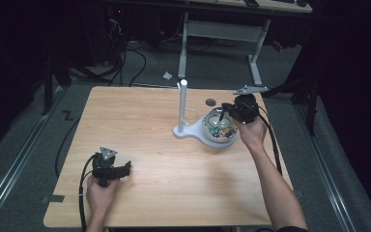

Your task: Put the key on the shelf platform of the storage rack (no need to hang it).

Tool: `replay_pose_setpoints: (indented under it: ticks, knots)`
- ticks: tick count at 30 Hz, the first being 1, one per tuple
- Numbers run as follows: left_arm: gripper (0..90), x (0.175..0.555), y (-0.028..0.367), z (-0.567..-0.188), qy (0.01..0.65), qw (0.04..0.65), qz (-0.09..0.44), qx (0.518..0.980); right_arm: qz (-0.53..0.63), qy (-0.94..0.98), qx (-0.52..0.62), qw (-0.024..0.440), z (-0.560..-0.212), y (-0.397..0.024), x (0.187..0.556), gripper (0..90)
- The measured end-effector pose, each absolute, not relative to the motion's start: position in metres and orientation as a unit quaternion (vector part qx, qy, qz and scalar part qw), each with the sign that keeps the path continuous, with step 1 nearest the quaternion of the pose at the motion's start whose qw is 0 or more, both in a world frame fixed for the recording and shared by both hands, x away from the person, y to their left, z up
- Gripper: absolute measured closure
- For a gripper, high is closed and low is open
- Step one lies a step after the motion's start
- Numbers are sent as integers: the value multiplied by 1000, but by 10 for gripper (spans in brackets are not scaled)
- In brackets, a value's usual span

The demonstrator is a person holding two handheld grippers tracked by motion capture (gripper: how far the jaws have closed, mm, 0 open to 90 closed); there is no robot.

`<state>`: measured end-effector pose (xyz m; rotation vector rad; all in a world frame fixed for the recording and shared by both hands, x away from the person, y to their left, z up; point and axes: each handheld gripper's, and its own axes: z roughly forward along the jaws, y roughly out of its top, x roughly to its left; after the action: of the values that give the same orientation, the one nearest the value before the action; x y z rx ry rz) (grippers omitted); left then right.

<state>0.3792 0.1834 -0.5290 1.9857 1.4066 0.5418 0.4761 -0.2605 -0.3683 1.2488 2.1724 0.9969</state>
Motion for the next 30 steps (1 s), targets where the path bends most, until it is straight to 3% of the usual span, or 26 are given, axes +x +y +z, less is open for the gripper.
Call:
replay_pose_setpoints:
  ticks: [19, 25, 30]
  knots:
    - [169, 379, 183, -529, 535, 319, 206, 755, 352, 788, 472, 179, -404, -265, 478, 889]
    - [169, 379, 183, -529, 535, 318, 206, 755, 350, 787, 476, 178, -407, -264, 479, 836]
    - [169, 379, 184, -529, 535, 318, 206, 755, 361, 778, 481, 182, -407, -266, 475, 738]
